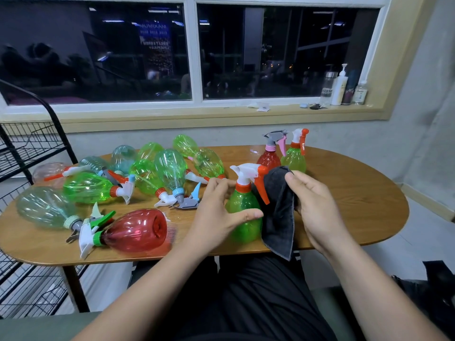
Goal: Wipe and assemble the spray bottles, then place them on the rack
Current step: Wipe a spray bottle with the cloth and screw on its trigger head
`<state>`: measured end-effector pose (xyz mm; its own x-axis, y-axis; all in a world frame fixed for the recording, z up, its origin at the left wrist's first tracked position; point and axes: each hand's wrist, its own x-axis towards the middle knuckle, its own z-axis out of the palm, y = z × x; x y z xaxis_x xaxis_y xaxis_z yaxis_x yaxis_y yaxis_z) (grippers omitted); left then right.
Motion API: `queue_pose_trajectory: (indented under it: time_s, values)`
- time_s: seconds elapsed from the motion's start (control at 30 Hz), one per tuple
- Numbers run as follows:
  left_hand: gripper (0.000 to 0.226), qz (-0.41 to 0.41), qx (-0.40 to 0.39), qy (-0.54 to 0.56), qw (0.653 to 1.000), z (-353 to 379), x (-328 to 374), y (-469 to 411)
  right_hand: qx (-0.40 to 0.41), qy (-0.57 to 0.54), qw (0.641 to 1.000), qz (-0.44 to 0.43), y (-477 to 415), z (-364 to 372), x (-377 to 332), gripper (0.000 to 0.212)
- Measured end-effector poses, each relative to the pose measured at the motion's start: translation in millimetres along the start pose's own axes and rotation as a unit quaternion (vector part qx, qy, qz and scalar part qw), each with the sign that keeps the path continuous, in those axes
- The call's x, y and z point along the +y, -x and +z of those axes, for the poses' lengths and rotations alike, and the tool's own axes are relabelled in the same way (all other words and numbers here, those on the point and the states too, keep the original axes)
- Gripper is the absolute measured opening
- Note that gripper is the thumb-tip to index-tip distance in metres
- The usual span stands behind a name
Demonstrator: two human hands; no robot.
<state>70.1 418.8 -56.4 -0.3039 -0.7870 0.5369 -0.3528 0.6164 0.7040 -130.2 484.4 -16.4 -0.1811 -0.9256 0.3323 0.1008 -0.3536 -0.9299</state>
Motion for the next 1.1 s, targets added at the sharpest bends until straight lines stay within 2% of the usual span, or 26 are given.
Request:
queue_pose_trajectory:
  time_s: [0.2,0.3,0.43,0.57,0.6,0.67,0.73,0.8,0.87,1.0,1.1]
  values:
    - [0.044,-0.006,-0.056,-0.003,0.998,-7.8,-6.6,9.3,0.001,-0.007,1.000,-0.005,1.8,1.2,-2.2,0.031]
    - [0.049,-0.046,-0.046,-0.007,0.998,-8.1,-8.6,12.4,-0.005,-0.015,1.000,-0.008,3.5,4.1,-3.9,0.031]
    - [0.043,-0.033,-0.031,0.009,0.999,-7.5,-3.7,13.7,-0.027,-0.070,0.997,-0.009,8.2,10.3,-10.8,0.032]
    - [0.046,-0.020,-0.007,0.005,1.000,-2.2,-3.3,15.1,-0.027,-0.052,0.998,-0.028,10.3,15.4,-14.6,0.032]
    - [0.049,-0.014,-0.001,0.000,1.000,-0.6,-3.4,15.3,-0.016,-0.035,0.999,-0.037,11.2,16.5,-14.1,0.032]
    - [0.048,-0.005,0.010,-0.006,1.000,2.3,-3.8,14.6,0.014,0.066,0.995,-0.073,13.3,16.7,-7.3,0.031]
    - [0.044,0.001,0.023,-0.005,1.000,4.1,-3.0,14.0,0.031,0.201,0.973,-0.108,17.4,16.3,3.2,0.031]
    - [0.043,0.004,0.031,-0.003,0.999,5.0,-3.6,12.7,0.063,0.277,0.951,-0.124,21.8,17.4,10.4,0.038]
    - [0.043,0.005,0.033,-0.002,0.999,5.8,-5.7,11.6,0.076,0.313,0.935,-0.150,25.4,19.1,13.9,0.041]
    - [0.046,0.005,0.036,0.004,0.999,6.3,-10.3,12.8,0.067,0.364,0.913,-0.171,25.4,17.7,20.4,0.033]
    - [0.034,-0.003,0.032,0.008,0.999,3.8,-8.8,17.5,0.060,0.379,0.909,-0.161,25.5,13.9,26.9,0.030]
